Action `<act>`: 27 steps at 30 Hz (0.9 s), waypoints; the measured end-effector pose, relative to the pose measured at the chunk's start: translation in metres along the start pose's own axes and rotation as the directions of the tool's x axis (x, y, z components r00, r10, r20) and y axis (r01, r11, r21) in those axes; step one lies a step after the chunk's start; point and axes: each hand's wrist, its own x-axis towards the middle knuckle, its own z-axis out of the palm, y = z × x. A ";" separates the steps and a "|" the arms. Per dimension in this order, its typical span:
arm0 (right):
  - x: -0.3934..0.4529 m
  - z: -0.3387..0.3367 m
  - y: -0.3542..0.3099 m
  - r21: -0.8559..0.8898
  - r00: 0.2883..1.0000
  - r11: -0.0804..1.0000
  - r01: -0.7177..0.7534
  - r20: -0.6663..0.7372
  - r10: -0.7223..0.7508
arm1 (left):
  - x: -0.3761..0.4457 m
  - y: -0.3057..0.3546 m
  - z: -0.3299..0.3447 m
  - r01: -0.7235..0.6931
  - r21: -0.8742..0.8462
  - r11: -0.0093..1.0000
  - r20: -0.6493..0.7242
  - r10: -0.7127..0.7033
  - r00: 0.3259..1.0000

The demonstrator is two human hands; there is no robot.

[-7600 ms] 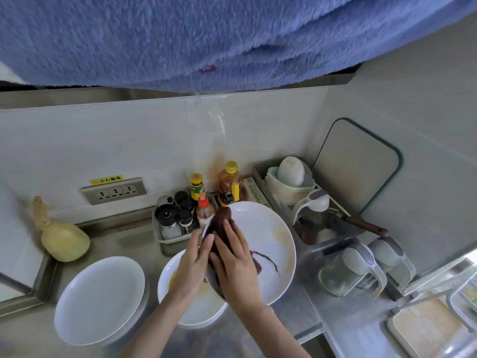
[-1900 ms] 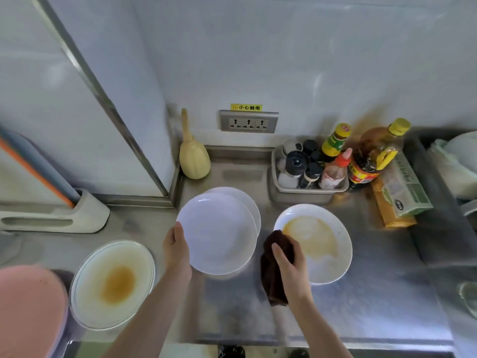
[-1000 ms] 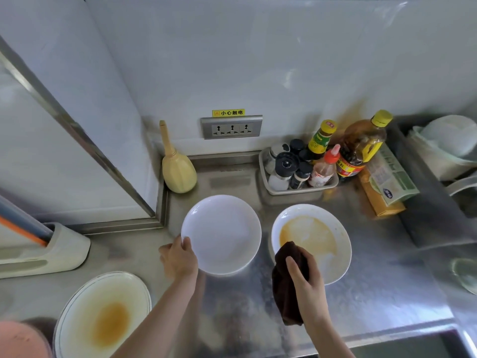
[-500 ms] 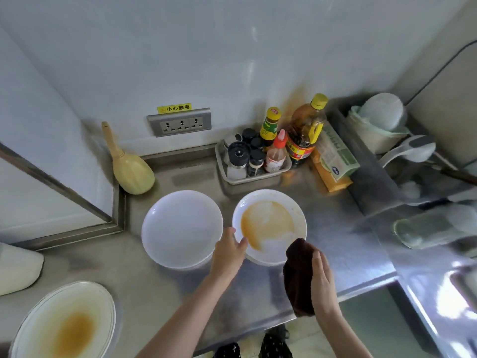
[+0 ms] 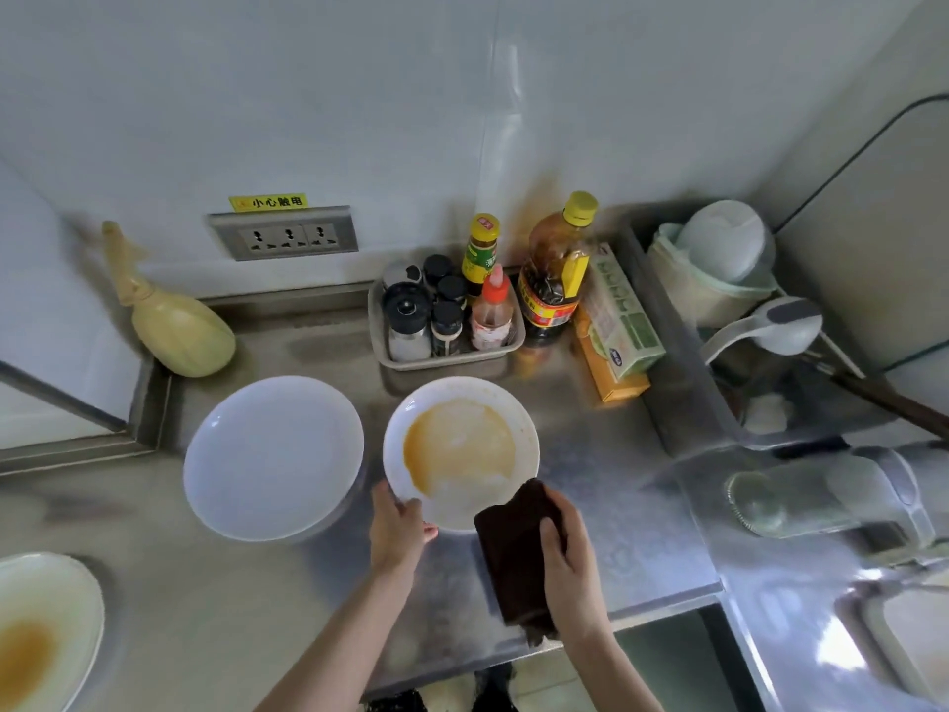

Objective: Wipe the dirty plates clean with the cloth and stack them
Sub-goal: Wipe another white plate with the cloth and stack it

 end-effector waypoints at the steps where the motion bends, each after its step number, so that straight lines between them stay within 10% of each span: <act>1: 0.002 0.001 -0.004 0.006 0.999 1.000 0.015 0.031 -0.015 | -0.004 0.004 0.000 -0.020 -0.054 0.998 0.017 0.021 1.000; 11: 0.007 0.024 -0.066 -0.275 0.907 0.904 0.328 0.361 -0.219 | -0.047 0.021 -0.012 -0.218 -0.150 0.964 0.014 0.223 0.975; 15: -0.005 0.023 -0.062 -0.784 0.831 0.388 0.484 0.274 -0.483 | -0.065 0.038 -0.018 -0.347 -0.162 0.924 -0.026 0.348 0.937; 27: 0.021 -0.041 -0.058 -0.636 0.330 -0.153 0.757 0.573 -0.750 | -0.073 0.100 -0.051 -0.574 0.053 0.817 0.036 0.573 0.819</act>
